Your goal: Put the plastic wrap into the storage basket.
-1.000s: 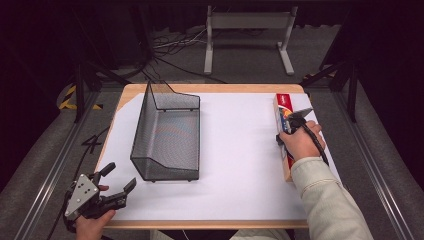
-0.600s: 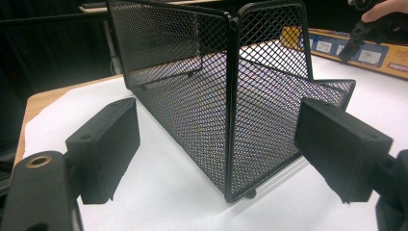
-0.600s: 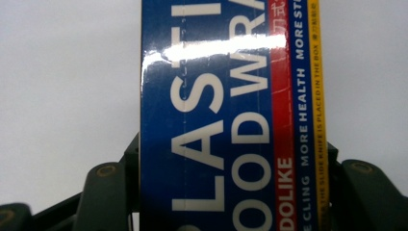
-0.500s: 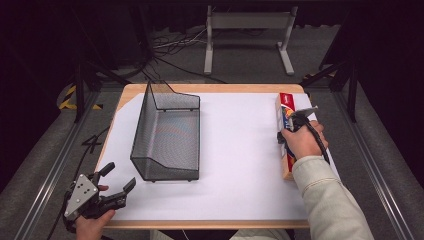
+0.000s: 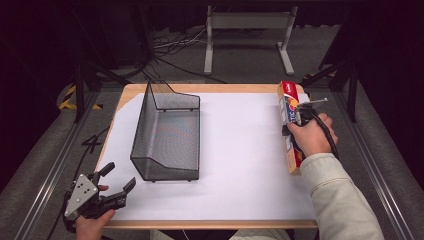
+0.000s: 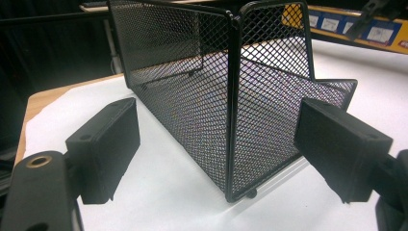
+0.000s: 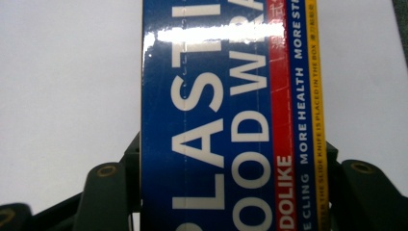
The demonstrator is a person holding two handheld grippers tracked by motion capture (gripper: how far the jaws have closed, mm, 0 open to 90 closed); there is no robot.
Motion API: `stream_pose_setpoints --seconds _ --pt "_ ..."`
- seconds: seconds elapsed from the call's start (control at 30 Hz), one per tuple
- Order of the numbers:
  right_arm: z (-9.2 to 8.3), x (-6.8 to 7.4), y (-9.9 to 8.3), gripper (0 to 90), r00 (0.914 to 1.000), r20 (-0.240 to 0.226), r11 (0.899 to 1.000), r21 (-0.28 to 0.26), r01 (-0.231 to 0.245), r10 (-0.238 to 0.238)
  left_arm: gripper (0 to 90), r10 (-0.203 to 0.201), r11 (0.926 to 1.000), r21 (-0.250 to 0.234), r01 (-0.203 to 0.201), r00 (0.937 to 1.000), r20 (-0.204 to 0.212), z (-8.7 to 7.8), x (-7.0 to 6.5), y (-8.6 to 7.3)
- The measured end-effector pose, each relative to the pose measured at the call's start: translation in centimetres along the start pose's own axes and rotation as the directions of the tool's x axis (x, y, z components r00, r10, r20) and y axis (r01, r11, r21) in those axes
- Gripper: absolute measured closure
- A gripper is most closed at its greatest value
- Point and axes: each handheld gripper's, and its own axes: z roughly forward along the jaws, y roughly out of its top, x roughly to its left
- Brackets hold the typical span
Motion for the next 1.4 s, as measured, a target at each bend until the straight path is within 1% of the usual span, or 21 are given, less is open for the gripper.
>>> stream_pose_setpoints --seconds 0.07,0.17,0.27,0.43,0.47,0.5,0.6,0.63,0.7,0.8,0.87,0.9,1.0,1.03,1.07,1.17,1.2,1.23,1.27,1.33,1.4 --pt "-0.3 0.0 0.1 40.4 1.0000 -0.001 1.000 -0.002 0.002 -0.002 17.1 0.000 1.0000 0.001 0.000 1.0000 -0.001 0.0 0.0 0.0" --pt "-1.7 0.0 0.6 40.4 0.9999 -0.010 1.000 -0.021 0.007 -0.007 17.1 -0.001 1.0000 0.000 0.001 1.0000 -0.001 0.0 0.0 0.0" --pt "-2.3 0.0 0.7 40.4 0.9999 -0.011 0.999 -0.031 0.012 -0.013 17.1 -0.001 1.0000 0.000 0.001 1.0000 -0.002 0.0 0.0 0.0" --pt "-4.6 0.3 1.3 40.4 0.9991 -0.019 0.997 -0.066 0.036 -0.037 17.1 0.001 1.0000 0.001 -0.001 1.0000 0.000 0.0 0.0 0.0" --pt "-4.6 0.3 1.3 40.4 0.9991 -0.019 0.997 -0.066 0.036 -0.037 17.1 0.000 1.0000 0.001 0.000 1.0000 -0.001 0.0 0.0 0.0" --pt "-5.4 0.5 1.5 40.4 0.9987 -0.023 0.996 -0.080 0.043 -0.045 17.0 -0.001 1.0000 0.001 0.001 1.0000 -0.003 0.0 0.0 0.0" --pt "-5.9 0.7 1.6 40.4 0.9984 -0.023 0.995 -0.083 0.049 -0.051 17.1 -0.002 1.0000 0.000 0.002 1.0000 -0.002 0.0 0.0 0.0" --pt "-6.4 1.0 1.7 40.4 0.9979 -0.018 0.994 -0.090 0.061 -0.063 17.1 0.001 1.0000 0.000 -0.001 1.0000 -0.002 0.0 0.0 0.0" --pt "-6.6 1.0 1.8 40.4 0.9977 -0.016 0.994 -0.093 0.064 -0.066 17.1 0.001 1.0000 0.000 -0.001 1.0000 -0.002 0.0 0.0 0.0" --pt "-7.4 1.4 1.8 40.4 0.9964 -0.021 0.992 -0.103 0.079 -0.082 17.1 -0.005 1.0000 -0.001 0.005 1.0000 -0.002 0.0 0.0 0.0" --pt "-7.8 1.8 1.8 40.4 0.9945 -0.022 0.989 -0.109 0.099 -0.102 17.1 -0.004 1.0000 -0.001 0.004 1.0000 -0.001 0.0 0.0 0.0" --pt "-7.8 1.8 1.8 40.4 0.9945 -0.022 0.989 -0.109 0.099 -0.102 17.1 0.000 1.0000 0.000 0.000 1.0000 -0.002 0.0 0.0 0.0" --pt "-8.6 2.7 1.6 40.4 0.9909 -0.037 0.986 -0.112 0.124 -0.129 17.1 0.001 1.0000 0.002 -0.001 1.0000 -0.001 0.0 0.0 0.0" --pt "-8.6 2.7 1.6 40.4 0.9909 -0.037 0.986 -0.112 0.124 -0.129 17.0 0.001 1.0000 0.002 -0.001 1.0000 -0.001 0.0 0.0 0.0" --pt "-8.7 3.1 1.6 40.4 0.9896 -0.041 0.985 -0.112 0.132 -0.138 17.0 -0.001 1.0000 0.002 0.001 1.0000 -0.001 0.0 0.0 0.0" --pt "-9.2 4.3 1.3 40.4 0.9843 -0.057 0.981 -0.111 0.160 -0.167 17.1 -0.002 1.0000 -0.001 0.002 1.0000 -0.002 0.1 0.0 0.0" --pt "-9.4 4.8 1.2 40.4 0.9825 -0.061 0.979 -0.112 0.168 -0.176 17.1 0.004 1.0000 0.005 -0.004 1.0000 0.001 0.1 0.0 0.0" --pt "-9.5 5.3 1.2 40.4 0.9802 -0.066 0.978 -0.110 0.179 -0.186 17.1 -0.002 1.0000 0.007 0.002 1.0000 -0.001 0.1 0.0 0.0" --pt "-9.6 5.8 1.1 40.4 0.9783 -0.073 0.976 -0.113 0.185 -0.194 17.1 0.007 0.9999 0.010 -0.007 1.0000 0.000 0.1 0.0 0.0" --pt "-9.8 6.6 1.0 40.4 0.9743 -0.089 0.974 -0.115 0.196 -0.207 17.1 0.003 1.0000 0.009 -0.003 1.0000 -0.002 0.1 0.0 -0.1" --pt "-10.1 7.5 0.9 40.4 0.9683 -0.102 0.969 -0.118 0.216 -0.228 17.1 0.003 1.0000 0.007 -0.003 1.0000 -0.005 0.0 0.0 -0.1"
